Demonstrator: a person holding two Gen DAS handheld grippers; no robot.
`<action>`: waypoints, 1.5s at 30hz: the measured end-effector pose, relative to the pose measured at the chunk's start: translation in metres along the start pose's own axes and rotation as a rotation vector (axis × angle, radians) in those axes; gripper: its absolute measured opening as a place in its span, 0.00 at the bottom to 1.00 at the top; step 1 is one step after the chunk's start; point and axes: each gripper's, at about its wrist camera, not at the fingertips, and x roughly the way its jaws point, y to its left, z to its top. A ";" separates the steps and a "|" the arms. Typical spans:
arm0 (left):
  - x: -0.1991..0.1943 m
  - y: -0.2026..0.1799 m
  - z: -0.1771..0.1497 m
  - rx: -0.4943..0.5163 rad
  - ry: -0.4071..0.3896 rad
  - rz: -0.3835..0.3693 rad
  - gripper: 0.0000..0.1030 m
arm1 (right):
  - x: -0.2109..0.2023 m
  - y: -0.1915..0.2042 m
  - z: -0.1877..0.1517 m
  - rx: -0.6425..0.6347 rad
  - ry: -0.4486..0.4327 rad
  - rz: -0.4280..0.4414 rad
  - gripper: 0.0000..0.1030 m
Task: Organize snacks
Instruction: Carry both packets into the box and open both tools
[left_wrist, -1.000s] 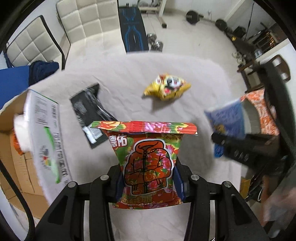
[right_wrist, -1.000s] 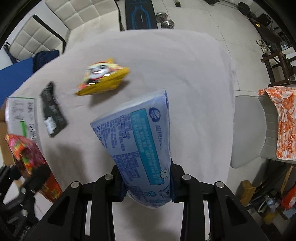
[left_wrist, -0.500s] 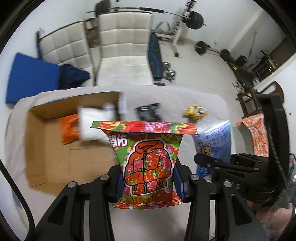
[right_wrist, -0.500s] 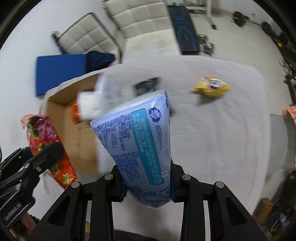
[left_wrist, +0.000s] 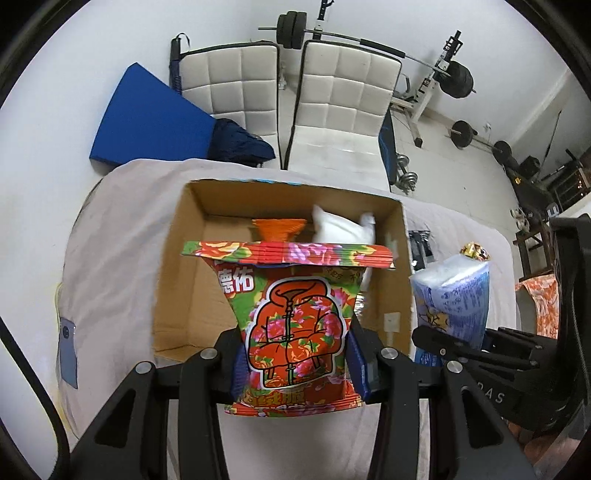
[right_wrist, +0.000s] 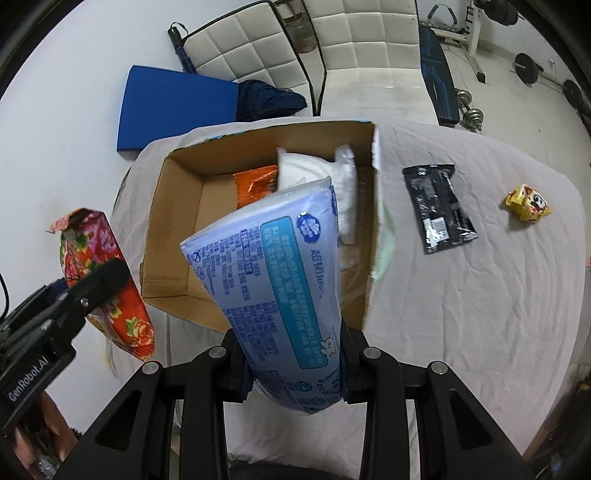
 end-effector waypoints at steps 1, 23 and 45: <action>0.000 0.006 0.001 -0.003 -0.003 0.001 0.40 | 0.002 0.004 0.000 -0.001 0.003 -0.002 0.35; 0.126 0.075 0.045 0.013 0.194 0.029 0.40 | 0.120 -0.008 0.033 0.098 0.116 -0.126 0.35; 0.233 0.103 0.085 0.022 0.322 0.082 0.41 | 0.194 -0.010 0.037 0.188 0.210 -0.208 0.47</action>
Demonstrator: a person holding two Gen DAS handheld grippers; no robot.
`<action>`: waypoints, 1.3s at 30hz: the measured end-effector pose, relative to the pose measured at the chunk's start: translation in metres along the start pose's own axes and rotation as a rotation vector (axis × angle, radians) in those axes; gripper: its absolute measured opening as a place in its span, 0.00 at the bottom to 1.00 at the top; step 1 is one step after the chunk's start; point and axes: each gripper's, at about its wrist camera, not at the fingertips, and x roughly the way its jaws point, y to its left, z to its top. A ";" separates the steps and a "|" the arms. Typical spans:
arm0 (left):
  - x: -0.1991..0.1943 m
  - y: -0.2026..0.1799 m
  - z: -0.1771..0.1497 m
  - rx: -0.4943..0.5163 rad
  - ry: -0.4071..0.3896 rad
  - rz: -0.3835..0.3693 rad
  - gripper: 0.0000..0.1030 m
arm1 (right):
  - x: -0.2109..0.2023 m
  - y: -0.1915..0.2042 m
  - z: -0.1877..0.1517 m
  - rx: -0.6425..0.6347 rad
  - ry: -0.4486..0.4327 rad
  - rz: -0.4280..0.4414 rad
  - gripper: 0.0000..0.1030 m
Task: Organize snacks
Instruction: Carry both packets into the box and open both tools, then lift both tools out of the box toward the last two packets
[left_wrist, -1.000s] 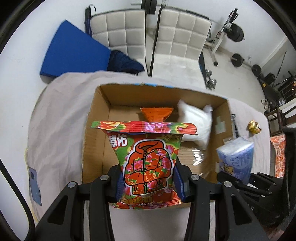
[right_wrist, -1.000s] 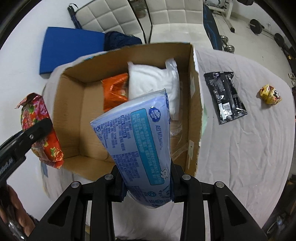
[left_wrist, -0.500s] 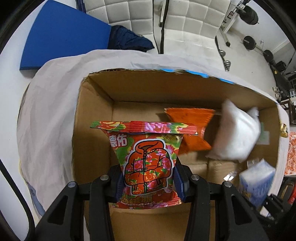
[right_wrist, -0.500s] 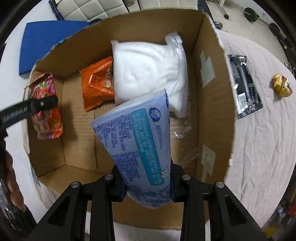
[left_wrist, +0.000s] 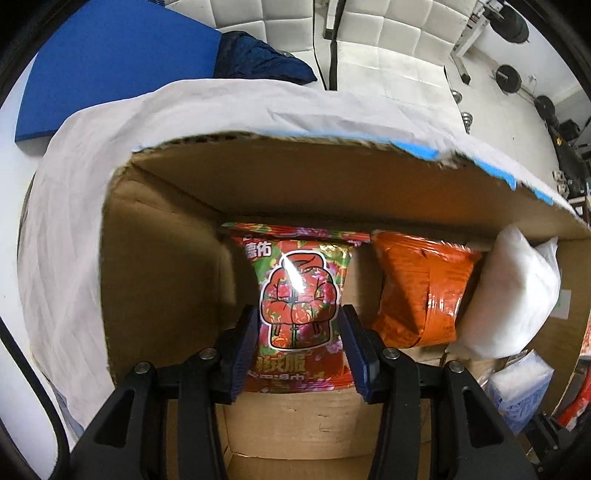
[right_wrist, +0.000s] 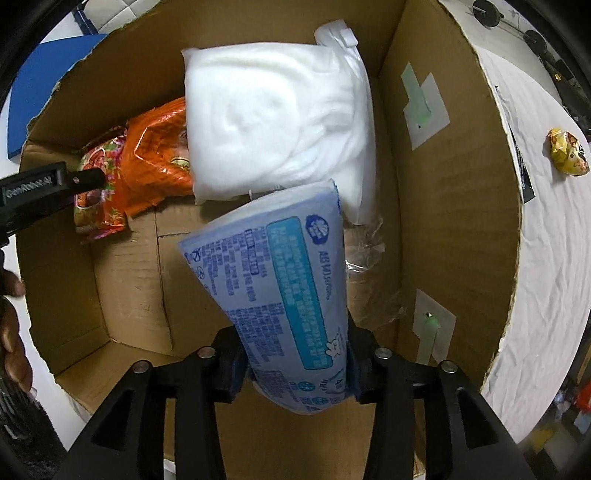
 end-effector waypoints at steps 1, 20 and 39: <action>-0.001 0.003 -0.001 -0.006 -0.003 -0.003 0.41 | 0.001 0.000 0.000 0.001 0.001 0.002 0.48; -0.062 0.000 -0.025 -0.030 -0.110 -0.014 0.57 | -0.049 0.014 -0.008 -0.042 -0.095 0.018 1.00; -0.164 -0.022 -0.131 -0.008 -0.316 -0.022 0.97 | -0.151 -0.012 -0.085 -0.093 -0.290 0.019 1.00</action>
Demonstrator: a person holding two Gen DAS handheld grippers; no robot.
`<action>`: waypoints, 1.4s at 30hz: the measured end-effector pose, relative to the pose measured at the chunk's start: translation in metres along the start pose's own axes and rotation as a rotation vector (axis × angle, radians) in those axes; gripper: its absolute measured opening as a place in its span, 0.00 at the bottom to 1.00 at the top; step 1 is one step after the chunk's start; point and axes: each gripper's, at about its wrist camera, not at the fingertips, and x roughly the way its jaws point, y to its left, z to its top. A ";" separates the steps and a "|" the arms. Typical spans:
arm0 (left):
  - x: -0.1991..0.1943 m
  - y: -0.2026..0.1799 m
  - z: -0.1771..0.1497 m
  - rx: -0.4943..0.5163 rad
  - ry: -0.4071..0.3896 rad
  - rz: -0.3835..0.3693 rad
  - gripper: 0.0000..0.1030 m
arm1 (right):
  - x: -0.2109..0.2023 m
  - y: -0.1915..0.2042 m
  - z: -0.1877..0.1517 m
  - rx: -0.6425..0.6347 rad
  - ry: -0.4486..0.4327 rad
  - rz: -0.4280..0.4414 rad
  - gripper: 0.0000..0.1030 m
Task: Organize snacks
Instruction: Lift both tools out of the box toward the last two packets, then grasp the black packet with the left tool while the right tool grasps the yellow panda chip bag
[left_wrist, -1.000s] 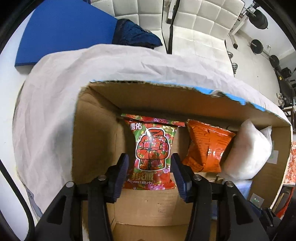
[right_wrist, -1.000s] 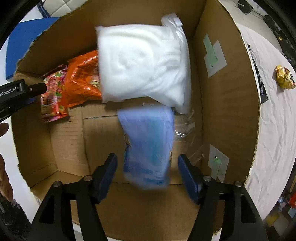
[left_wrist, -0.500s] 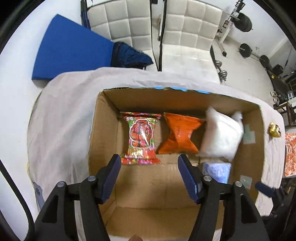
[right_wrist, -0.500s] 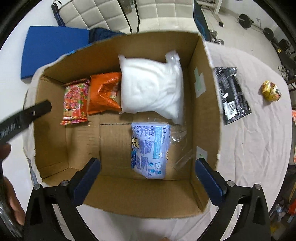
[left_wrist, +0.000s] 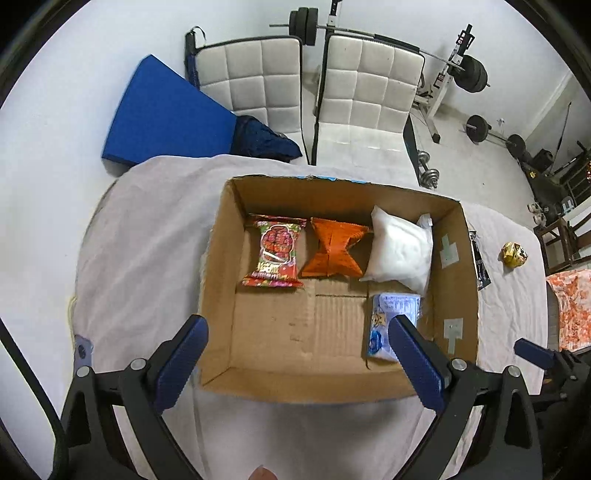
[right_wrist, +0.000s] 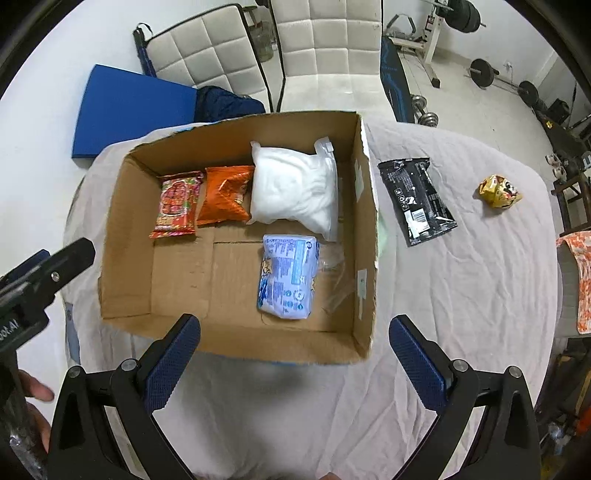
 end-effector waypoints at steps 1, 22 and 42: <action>-0.003 0.000 -0.004 -0.001 -0.006 0.006 0.97 | -0.006 0.000 -0.003 -0.006 -0.013 0.000 1.00; -0.040 -0.149 0.004 0.005 0.000 -0.121 0.97 | -0.054 -0.221 0.009 0.221 -0.055 0.013 1.00; 0.198 -0.333 0.068 0.036 0.418 -0.099 0.95 | 0.095 -0.384 0.178 0.108 0.163 -0.021 0.88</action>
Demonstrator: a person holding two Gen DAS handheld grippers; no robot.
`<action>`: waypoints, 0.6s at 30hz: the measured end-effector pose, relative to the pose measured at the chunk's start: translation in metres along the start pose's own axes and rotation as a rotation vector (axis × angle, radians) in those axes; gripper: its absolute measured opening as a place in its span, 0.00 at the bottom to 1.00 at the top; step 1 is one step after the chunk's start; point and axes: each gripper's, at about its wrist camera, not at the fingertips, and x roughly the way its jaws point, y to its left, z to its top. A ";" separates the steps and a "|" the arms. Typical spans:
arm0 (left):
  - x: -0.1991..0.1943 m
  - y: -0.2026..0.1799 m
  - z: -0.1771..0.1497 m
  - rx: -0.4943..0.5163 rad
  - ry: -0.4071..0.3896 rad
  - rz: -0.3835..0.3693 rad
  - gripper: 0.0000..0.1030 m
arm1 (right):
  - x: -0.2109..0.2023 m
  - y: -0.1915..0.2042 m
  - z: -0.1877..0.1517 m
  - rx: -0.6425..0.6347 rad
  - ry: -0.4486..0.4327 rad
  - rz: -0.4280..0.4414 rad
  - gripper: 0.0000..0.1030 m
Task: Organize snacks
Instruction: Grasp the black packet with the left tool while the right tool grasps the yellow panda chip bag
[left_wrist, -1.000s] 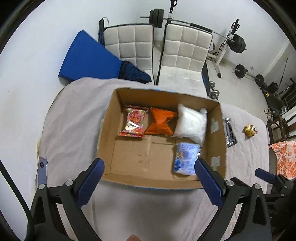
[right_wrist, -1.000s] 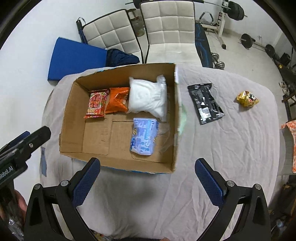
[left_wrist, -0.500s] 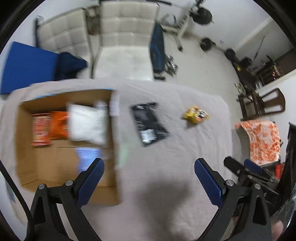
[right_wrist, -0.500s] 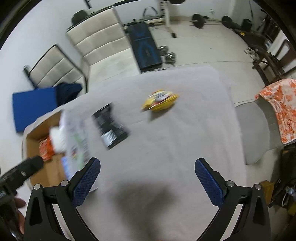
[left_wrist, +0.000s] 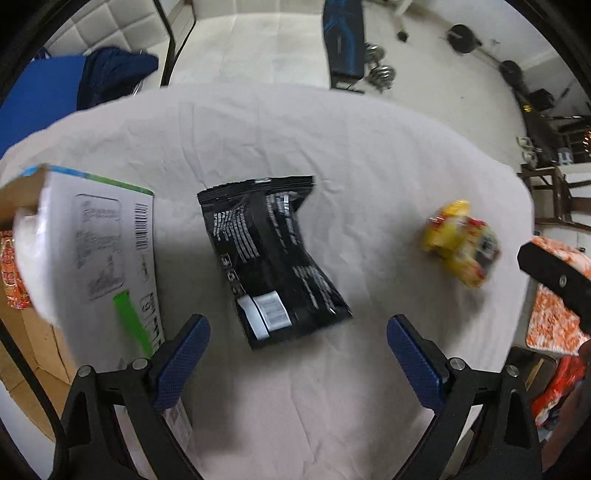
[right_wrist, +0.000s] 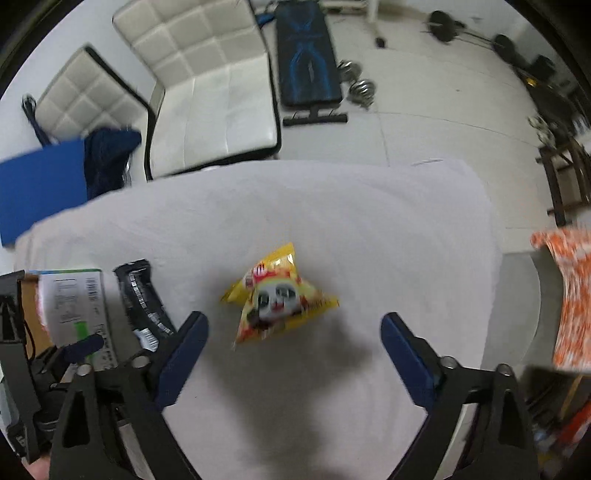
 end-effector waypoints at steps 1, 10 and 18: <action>0.008 0.003 0.004 -0.011 0.014 0.006 0.95 | 0.011 0.002 0.008 -0.016 0.029 0.008 0.79; 0.049 0.016 0.025 -0.054 0.119 -0.011 0.95 | 0.068 0.015 0.019 -0.089 0.183 -0.016 0.58; 0.066 0.023 0.029 -0.079 0.147 -0.017 0.63 | 0.077 0.031 0.008 -0.111 0.201 -0.031 0.52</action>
